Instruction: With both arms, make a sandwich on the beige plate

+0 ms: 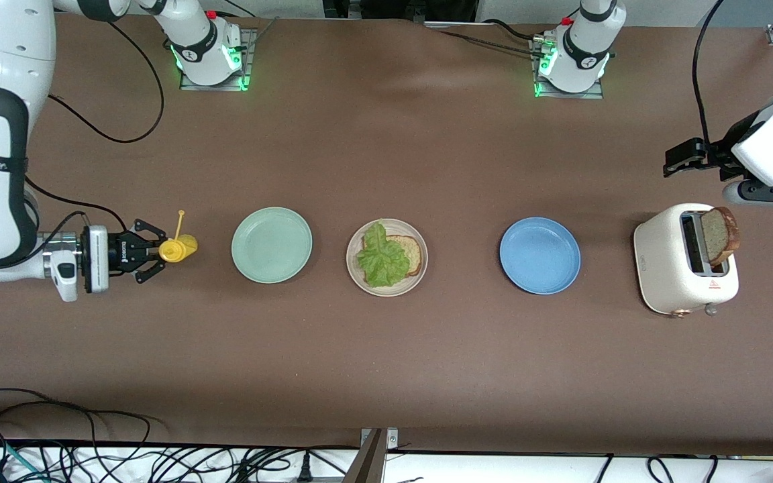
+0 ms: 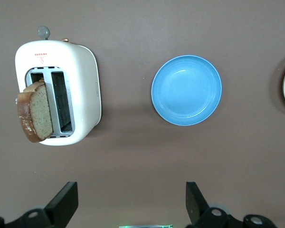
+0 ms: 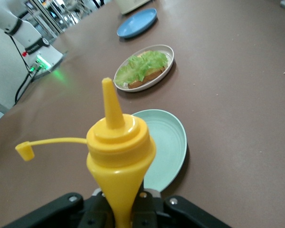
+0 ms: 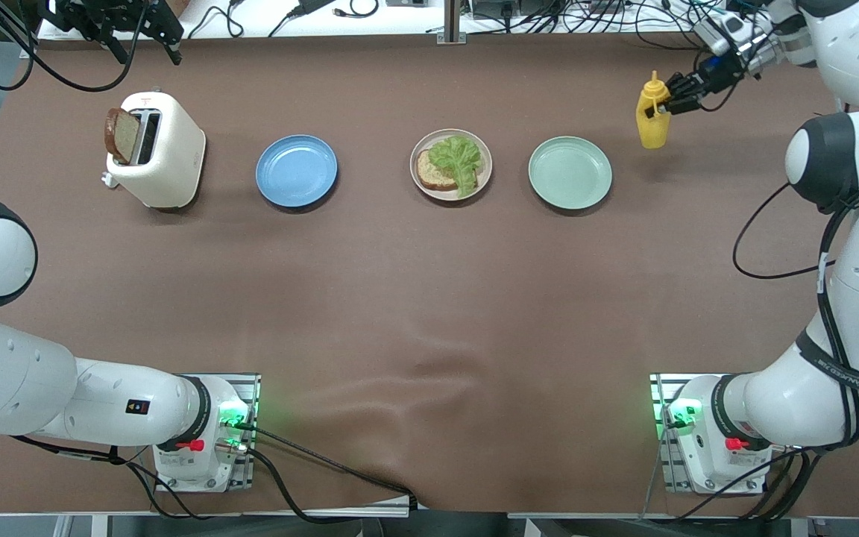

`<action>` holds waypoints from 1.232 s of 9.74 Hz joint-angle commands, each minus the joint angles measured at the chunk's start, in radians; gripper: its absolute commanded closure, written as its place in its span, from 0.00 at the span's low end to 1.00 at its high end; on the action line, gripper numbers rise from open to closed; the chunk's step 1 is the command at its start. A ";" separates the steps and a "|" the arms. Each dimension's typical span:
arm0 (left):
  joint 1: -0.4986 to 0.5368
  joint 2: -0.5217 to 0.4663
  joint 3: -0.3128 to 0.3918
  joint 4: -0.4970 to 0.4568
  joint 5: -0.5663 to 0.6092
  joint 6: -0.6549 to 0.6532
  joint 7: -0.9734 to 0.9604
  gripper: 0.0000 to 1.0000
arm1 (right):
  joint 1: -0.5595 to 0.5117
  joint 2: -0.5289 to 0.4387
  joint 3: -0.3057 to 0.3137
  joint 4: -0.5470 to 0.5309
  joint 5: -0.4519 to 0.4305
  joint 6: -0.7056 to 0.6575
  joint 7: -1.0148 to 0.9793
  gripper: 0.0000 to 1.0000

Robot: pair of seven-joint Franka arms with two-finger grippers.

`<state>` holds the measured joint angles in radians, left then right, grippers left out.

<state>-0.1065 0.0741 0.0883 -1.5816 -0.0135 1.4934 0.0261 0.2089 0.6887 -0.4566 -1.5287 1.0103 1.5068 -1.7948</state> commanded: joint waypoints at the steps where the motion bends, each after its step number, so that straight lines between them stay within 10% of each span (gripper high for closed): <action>1: 0.001 -0.007 -0.005 -0.014 0.030 0.013 0.003 0.00 | 0.123 -0.014 -0.046 0.050 -0.123 0.070 0.171 1.00; 12: 0.001 -0.005 -0.005 -0.014 0.030 0.013 0.003 0.00 | 0.662 0.000 -0.063 0.214 -0.935 0.224 0.972 1.00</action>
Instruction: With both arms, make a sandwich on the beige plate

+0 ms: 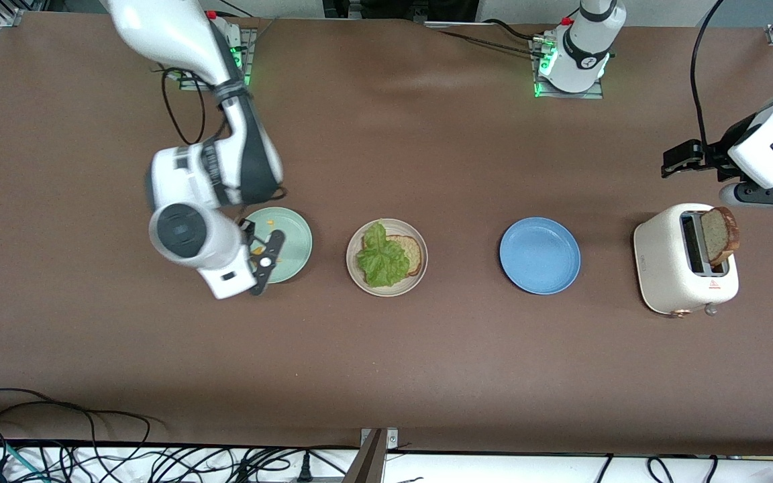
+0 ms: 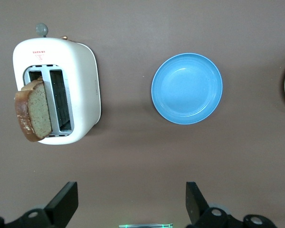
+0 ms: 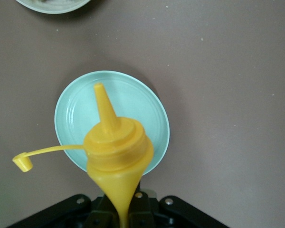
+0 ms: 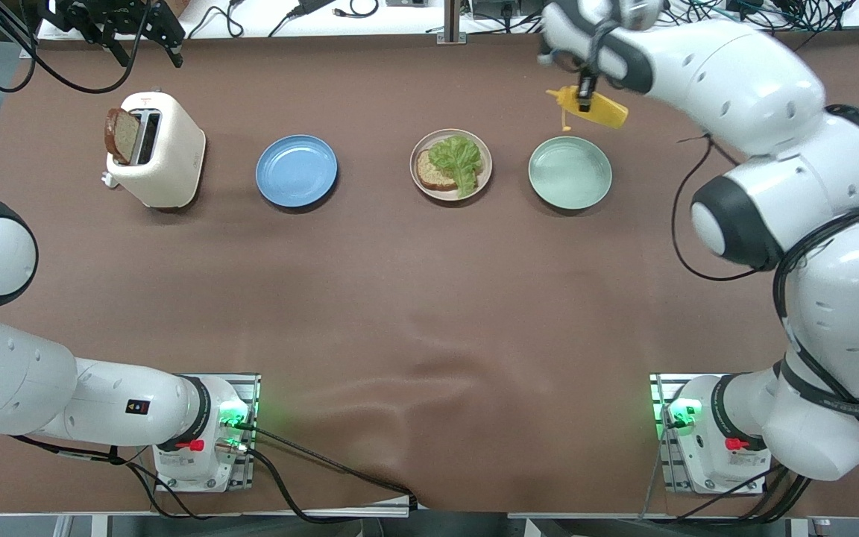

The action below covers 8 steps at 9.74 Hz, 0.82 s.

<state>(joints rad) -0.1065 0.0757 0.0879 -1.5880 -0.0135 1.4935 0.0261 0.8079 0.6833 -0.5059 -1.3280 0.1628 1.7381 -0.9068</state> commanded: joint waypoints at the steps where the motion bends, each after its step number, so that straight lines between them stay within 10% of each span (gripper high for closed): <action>1: 0.002 -0.007 -0.005 -0.007 0.030 0.013 0.003 0.00 | 0.097 0.013 -0.016 0.013 -0.133 -0.009 0.126 1.00; 8: 0.002 -0.007 -0.005 -0.007 0.030 0.013 0.003 0.00 | 0.341 0.116 -0.010 0.020 -0.569 -0.002 0.299 1.00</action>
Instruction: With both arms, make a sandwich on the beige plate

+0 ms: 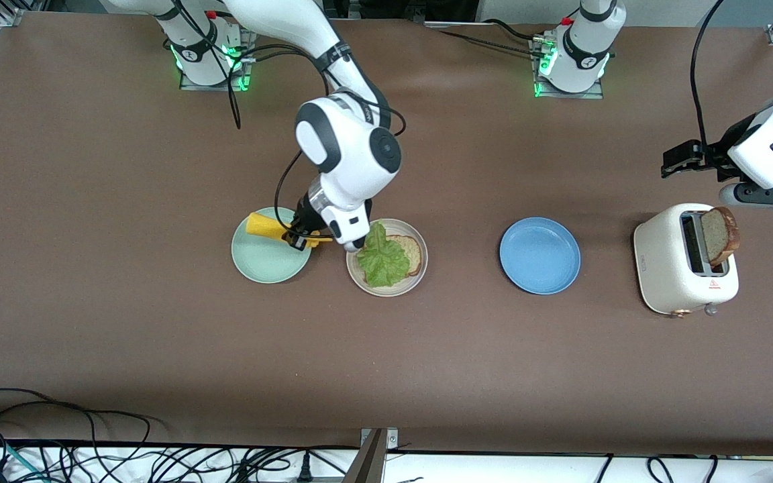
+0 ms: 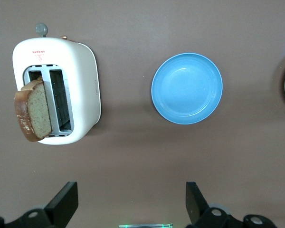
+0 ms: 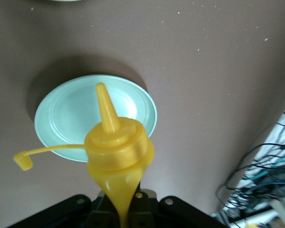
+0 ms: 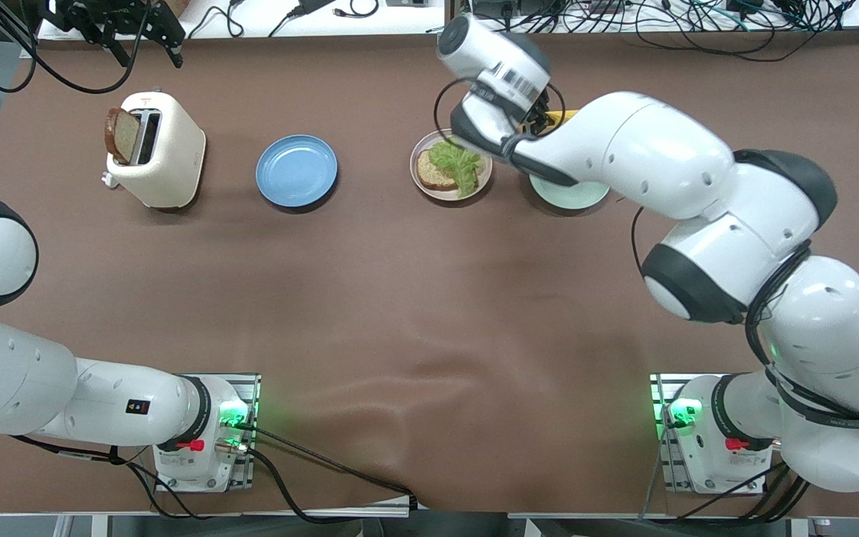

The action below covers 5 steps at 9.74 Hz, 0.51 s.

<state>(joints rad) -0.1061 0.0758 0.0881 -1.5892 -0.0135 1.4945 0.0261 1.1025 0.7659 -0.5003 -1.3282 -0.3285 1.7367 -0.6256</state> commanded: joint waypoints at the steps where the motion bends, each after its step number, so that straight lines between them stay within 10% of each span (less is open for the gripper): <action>1: 0.002 -0.007 -0.005 -0.006 0.030 0.012 0.003 0.00 | 0.074 0.044 -0.015 0.020 -0.151 0.012 0.036 1.00; 5: 0.002 -0.005 -0.005 -0.006 0.030 0.012 0.003 0.00 | 0.117 0.061 -0.024 0.020 -0.221 -0.002 0.046 1.00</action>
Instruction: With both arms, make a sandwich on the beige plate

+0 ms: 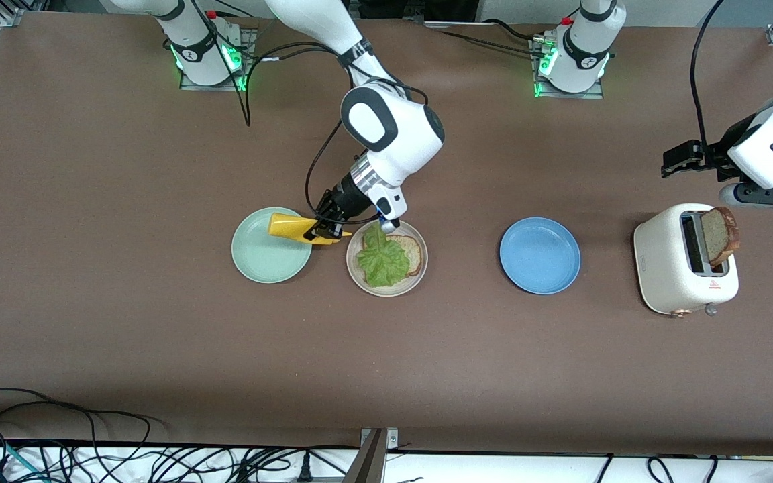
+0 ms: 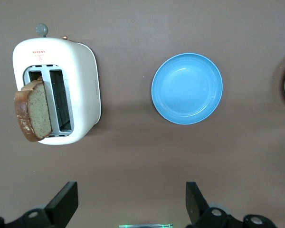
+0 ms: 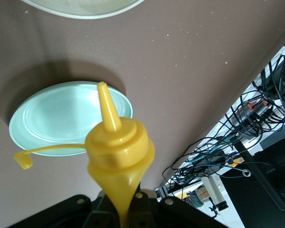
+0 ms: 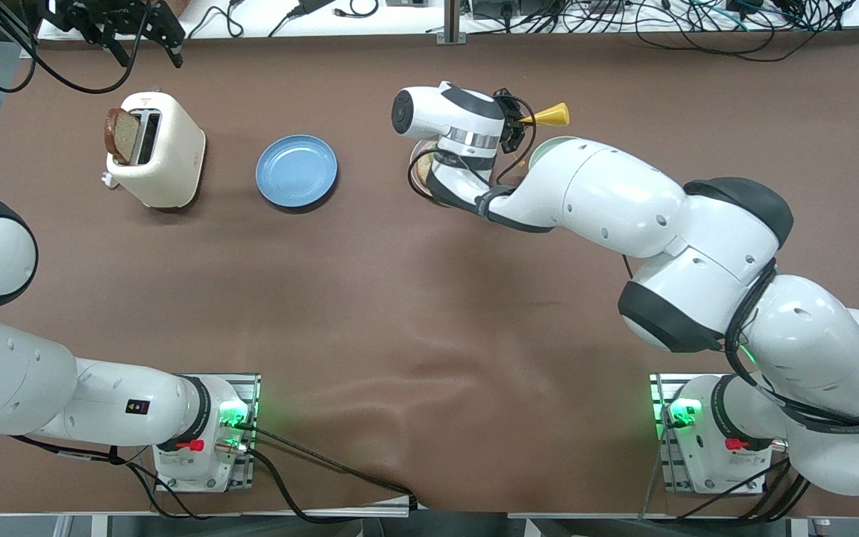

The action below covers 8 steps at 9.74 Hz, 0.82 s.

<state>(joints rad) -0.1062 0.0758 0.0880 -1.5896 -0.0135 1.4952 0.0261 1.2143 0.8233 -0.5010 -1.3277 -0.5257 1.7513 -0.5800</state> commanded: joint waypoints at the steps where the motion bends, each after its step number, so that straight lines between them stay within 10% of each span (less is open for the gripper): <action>1: 0.002 -0.005 -0.005 -0.006 0.030 0.011 0.003 0.00 | 0.002 -0.001 -0.039 0.021 -0.016 -0.015 -0.001 1.00; 8: 0.008 -0.005 -0.005 -0.006 0.029 0.013 0.003 0.00 | -0.019 -0.069 -0.355 0.018 0.617 0.017 -0.076 1.00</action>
<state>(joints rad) -0.1035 0.0758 0.0890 -1.5900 -0.0135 1.4954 0.0261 1.1896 0.7694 -0.8070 -1.3092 0.0072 1.7661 -0.6163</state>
